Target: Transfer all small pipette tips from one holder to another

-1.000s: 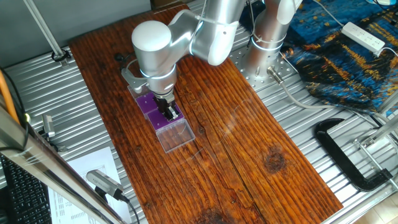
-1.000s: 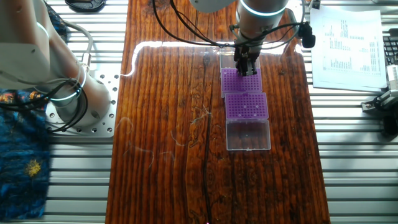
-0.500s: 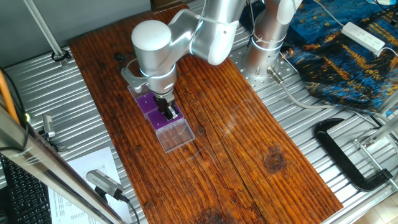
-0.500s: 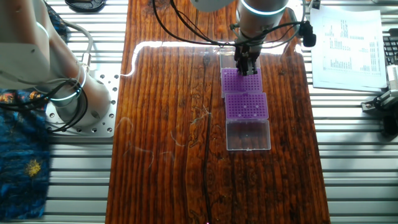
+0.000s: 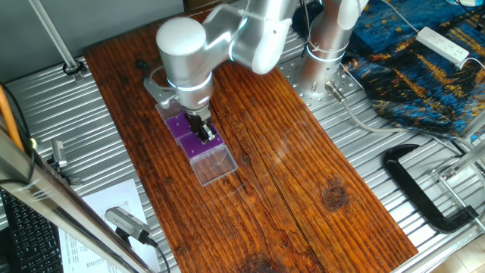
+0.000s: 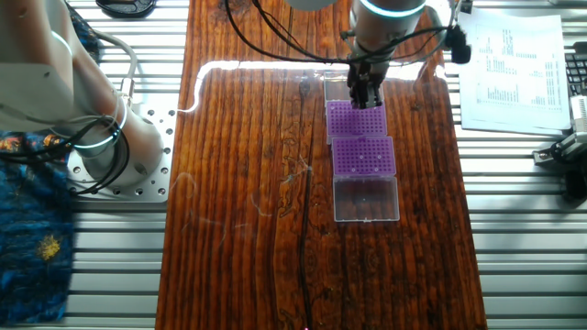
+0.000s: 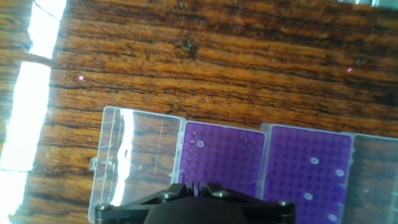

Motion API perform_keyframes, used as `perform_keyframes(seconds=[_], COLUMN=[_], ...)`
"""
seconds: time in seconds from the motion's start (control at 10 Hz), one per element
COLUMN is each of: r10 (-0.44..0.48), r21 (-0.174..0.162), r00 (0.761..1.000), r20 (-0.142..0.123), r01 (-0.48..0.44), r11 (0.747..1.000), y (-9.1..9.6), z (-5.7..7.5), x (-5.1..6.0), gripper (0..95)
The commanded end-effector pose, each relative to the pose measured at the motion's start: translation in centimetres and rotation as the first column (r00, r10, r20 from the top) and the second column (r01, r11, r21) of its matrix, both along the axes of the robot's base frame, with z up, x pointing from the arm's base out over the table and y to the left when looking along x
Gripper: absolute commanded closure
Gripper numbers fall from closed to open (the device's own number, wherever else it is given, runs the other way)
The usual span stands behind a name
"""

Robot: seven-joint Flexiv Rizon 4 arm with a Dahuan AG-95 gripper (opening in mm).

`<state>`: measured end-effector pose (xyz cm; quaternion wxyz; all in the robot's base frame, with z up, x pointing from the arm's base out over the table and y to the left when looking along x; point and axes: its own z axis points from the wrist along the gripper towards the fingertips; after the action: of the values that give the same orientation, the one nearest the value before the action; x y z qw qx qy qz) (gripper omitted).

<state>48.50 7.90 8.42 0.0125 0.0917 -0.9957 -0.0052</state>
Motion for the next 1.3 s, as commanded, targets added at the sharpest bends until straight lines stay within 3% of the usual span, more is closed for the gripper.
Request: perform_keyframes(seconds=[0.1,0.5,0.9,1.3], r10=[0.002,0.03,0.127,0.186], r21=[0.004,-0.009,-0.008,-0.007], r00=[1.0,1.0,0.992,0.983], r20=[0.007,0.008,-0.002,0.005], r01=[-0.002,-0.03,-0.127,-0.185], r11=[1.0,1.0,0.992,0.983], y=[-0.2,-2.0,-6.1,-8.0], z=[0.9,1.5,2.0,0.5], x=[0.1,0.5,3.0,3.1], gripper=[95.0,95.0,95.0,95.0])
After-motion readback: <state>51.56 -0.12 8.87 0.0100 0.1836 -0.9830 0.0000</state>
